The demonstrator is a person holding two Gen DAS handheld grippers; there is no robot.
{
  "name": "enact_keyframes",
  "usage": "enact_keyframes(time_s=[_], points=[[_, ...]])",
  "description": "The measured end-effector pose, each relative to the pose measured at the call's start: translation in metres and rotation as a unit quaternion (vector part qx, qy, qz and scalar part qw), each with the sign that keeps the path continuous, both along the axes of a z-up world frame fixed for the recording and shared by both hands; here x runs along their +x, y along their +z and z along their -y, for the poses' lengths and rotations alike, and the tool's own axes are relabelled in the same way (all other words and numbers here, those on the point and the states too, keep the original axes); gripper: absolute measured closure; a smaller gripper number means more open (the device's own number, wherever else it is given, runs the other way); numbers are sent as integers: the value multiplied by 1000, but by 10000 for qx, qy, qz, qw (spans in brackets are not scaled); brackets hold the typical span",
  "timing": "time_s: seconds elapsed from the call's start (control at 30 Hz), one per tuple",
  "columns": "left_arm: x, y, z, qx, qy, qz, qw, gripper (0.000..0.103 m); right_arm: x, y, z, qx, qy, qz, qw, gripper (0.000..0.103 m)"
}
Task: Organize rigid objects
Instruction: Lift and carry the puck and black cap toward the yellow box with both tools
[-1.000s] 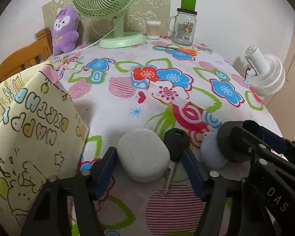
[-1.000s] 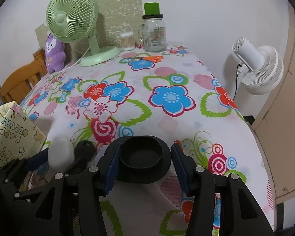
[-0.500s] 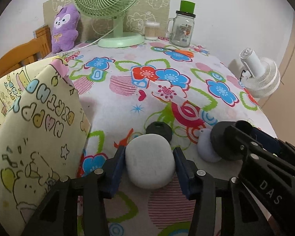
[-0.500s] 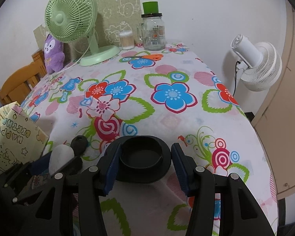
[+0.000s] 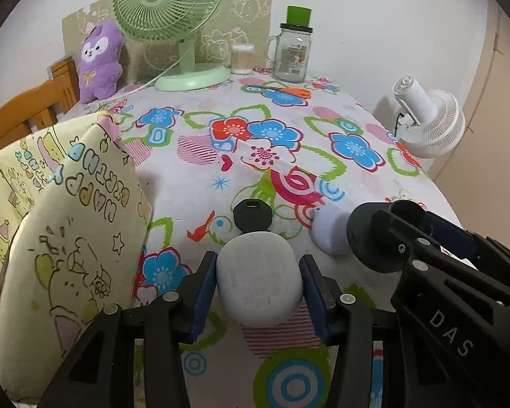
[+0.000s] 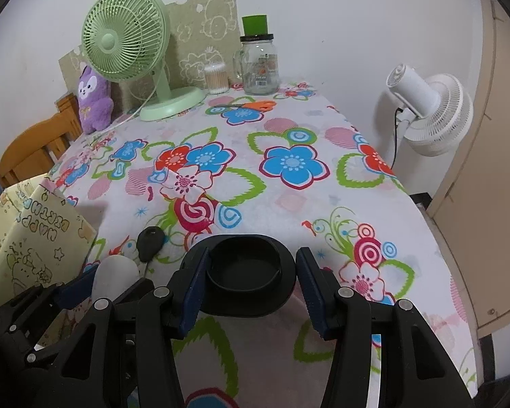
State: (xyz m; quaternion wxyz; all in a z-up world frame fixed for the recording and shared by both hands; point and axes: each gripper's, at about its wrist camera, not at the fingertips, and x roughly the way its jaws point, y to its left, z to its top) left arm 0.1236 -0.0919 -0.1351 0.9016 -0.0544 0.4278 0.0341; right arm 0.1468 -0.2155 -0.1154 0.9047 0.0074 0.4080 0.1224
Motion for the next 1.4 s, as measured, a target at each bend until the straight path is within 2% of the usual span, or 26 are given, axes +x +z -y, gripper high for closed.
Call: enact_keyframes(time_s=[0.37, 0.83, 1.4], points=[[-18, 16, 4, 117, -236, 81, 9996, 53, -23, 15, 2, -4, -154, 144, 9998, 48], [-42, 32, 5, 257, -266, 183, 9991, 53, -49, 30, 2, 85, -235, 229, 9994, 48], [-66, 53, 0, 226, -353, 344, 9985, 53, -78, 53, 2, 132, -304, 435, 9985, 48]])
